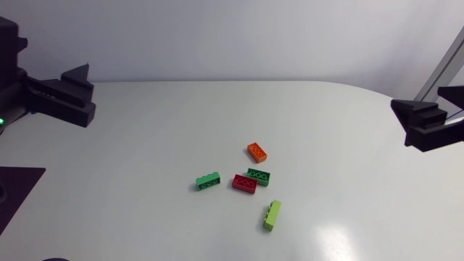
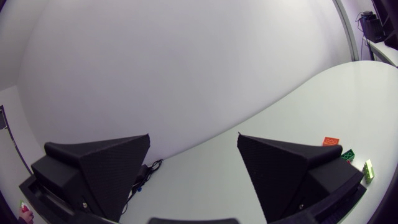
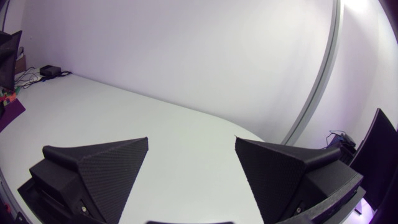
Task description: Disassemble duplo
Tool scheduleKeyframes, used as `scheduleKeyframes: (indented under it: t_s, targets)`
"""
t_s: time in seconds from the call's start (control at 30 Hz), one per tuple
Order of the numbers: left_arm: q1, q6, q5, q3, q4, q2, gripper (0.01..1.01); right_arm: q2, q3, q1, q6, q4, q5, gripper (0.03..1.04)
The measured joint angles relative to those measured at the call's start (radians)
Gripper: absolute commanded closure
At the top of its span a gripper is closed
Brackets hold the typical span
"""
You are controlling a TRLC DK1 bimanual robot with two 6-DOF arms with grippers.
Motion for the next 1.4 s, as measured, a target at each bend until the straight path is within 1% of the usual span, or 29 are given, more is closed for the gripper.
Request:
scheduleKeyframes:
  t_s: [0.07, 0.2, 0.3, 0.4, 0.5, 0.6, 0.67, 0.8, 1.0, 1.13, 1.2, 1.3, 1.4]
  targets:
    - [0.020, 0.006, 0.000, -0.001, -0.001, -0.031, 0.051, -0.054, -0.005, 0.000, -0.018, 0.002, 0.040, 0.06]
    - [0.072, 0.005, -0.004, -0.022, -0.008, -0.104, 0.051, -0.160, -0.008, 0.000, -0.081, 0.008, 0.158, 0.06]
    - [0.113, -0.001, -0.003, -0.058, -0.015, -0.167, 0.051, -0.242, -0.038, 0.000, -0.138, 0.031, 0.185, 0.06]
    - [0.152, -0.022, -0.003, -0.101, -0.025, -0.242, 0.051, -0.315, -0.062, 0.000, -0.182, 0.026, 0.199, 0.06]
    - [0.214, -0.037, 0.000, -0.152, -0.026, -0.335, 0.051, -0.379, -0.094, -0.003, -0.216, 0.023, 0.200, 0.06]
    - [0.254, -0.048, 0.001, -0.183, -0.035, -0.401, 0.051, -0.441, -0.139, -0.009, -0.229, 0.019, 0.200, 0.06]
    - [0.275, -0.057, 0.001, -0.186, -0.064, -0.425, 0.051, -0.476, -0.164, -0.014, -0.227, 0.016, 0.200, 0.06]
    - [0.314, -0.079, 0.016, -0.203, -0.113, -0.481, 0.051, -0.539, -0.195, -0.026, -0.196, 0.015, 0.201, 0.06]
    - [0.351, -0.077, 0.028, -0.226, -0.136, -0.551, 0.051, -0.542, -0.244, -0.159, -0.108, 0.039, 0.208, 0.06]
    - [0.392, -0.059, 0.028, -0.268, -0.139, -0.580, 0.051, -0.542, -0.291, -0.172, -0.071, 0.039, 0.203, 0.06]
    - [0.398, -0.092, 0.031, -0.293, -0.139, -0.603, 0.051, -0.542, -0.320, -0.172, -0.055, 0.055, 0.195, 0.06]
    - [0.415, -0.183, 0.047, -0.330, -0.138, -0.665, 0.051, -0.542, -0.363, -0.172, -0.047, 0.093, 0.187, 0.06]
    - [0.432, -0.252, 0.065, -0.375, -0.138, -0.708, 0.051, -0.542, -0.413, -0.172, -0.035, 0.155, 0.185, 0.06]
